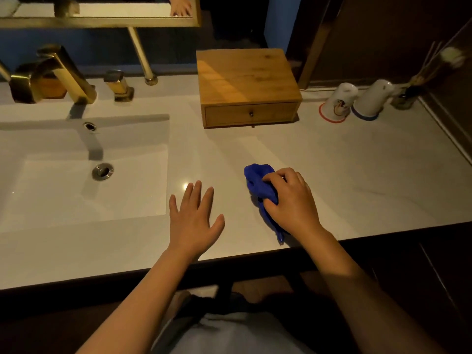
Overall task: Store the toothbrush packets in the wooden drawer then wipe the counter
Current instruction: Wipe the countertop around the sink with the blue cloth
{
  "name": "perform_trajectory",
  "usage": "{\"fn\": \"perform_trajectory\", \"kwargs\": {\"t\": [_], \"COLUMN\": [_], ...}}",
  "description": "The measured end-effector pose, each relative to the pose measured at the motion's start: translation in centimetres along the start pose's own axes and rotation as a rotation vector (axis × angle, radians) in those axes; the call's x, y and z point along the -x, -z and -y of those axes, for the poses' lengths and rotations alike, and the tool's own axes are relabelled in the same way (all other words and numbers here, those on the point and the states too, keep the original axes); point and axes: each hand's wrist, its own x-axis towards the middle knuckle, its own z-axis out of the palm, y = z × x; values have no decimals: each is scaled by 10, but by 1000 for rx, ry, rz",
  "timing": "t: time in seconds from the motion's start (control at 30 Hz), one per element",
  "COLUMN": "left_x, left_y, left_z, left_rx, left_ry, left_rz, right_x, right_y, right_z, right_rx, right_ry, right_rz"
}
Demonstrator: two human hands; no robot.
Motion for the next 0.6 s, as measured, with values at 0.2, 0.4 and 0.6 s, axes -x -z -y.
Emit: {"fn": "perform_trajectory", "kwargs": {"t": [0.2,0.4,0.6], "left_x": [-6,-9,-21], "left_y": [7,0,8], "left_z": [-27,-34,-60], "left_rx": [111,50,28], "left_ry": [113,147,255], "left_rz": [-5,-7,18], "right_x": [16,27,19], "right_y": [8,37,68], "right_z": [-32,-79,-154], "right_rx": [-18,-2,2], "right_ry": [-102,-209,-265], "right_rz": [-55,-139,-111]}}
